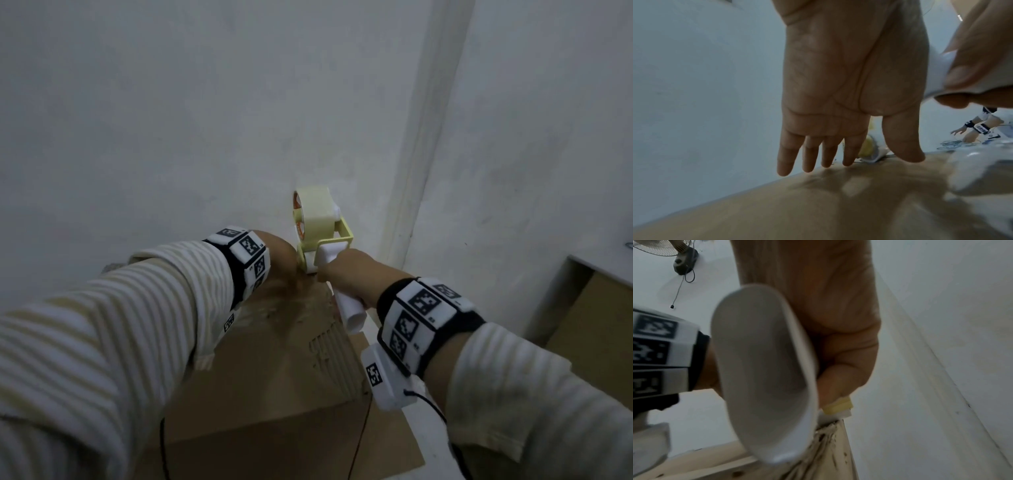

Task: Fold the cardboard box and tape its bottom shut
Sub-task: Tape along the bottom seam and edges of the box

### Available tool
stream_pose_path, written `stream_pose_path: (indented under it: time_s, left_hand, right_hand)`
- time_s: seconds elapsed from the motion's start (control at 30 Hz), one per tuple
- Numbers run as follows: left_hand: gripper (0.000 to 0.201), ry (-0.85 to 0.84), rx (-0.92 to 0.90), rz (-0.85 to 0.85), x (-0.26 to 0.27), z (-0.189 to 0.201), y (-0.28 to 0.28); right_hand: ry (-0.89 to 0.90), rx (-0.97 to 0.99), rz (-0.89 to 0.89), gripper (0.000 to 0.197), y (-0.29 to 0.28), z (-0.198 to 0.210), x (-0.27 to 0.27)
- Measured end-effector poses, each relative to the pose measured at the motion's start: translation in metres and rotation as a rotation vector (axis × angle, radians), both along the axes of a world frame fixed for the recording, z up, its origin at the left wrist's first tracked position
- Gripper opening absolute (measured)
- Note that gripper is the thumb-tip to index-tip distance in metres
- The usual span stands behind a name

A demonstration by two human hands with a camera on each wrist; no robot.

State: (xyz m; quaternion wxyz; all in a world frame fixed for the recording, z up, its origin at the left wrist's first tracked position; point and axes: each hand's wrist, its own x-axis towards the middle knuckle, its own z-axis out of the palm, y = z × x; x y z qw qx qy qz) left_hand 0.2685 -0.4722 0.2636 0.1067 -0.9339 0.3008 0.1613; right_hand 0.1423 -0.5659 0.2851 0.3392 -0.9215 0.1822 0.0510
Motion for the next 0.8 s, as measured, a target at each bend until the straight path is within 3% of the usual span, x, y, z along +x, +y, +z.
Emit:
stream_pose_path:
  time_s: [0.23,0.47,0.53,0.67,0.8]
  left_hand:
    - [0.038,0.103,-0.052,-0.031,-0.064,0.004,0.007]
    - [0.049,-0.002,-0.033,-0.05,-0.125,0.015,0.02]
    - [0.057,0.032,-0.016,-0.031,-0.14,0.018,0.022]
    - [0.077,0.223,-0.043,-0.046,-0.168,0.013,0.021]
    - [0.106,0.108,0.013,-0.082,-0.188,-0.004,0.019]
  right_hand:
    - [-0.012,0.016,0.032,0.018,0.003,0.001,-0.011]
    - [-0.032,0.02,0.034,0.019,0.002,-0.005,-0.025]
    - [-0.037,0.012,0.038,0.025,0.002,-0.007,-0.028]
    - [-0.035,-0.01,0.04,0.015,0.003,-0.007,-0.03]
    - [-0.028,-0.031,0.042,0.014,0.005,-0.007,-0.033]
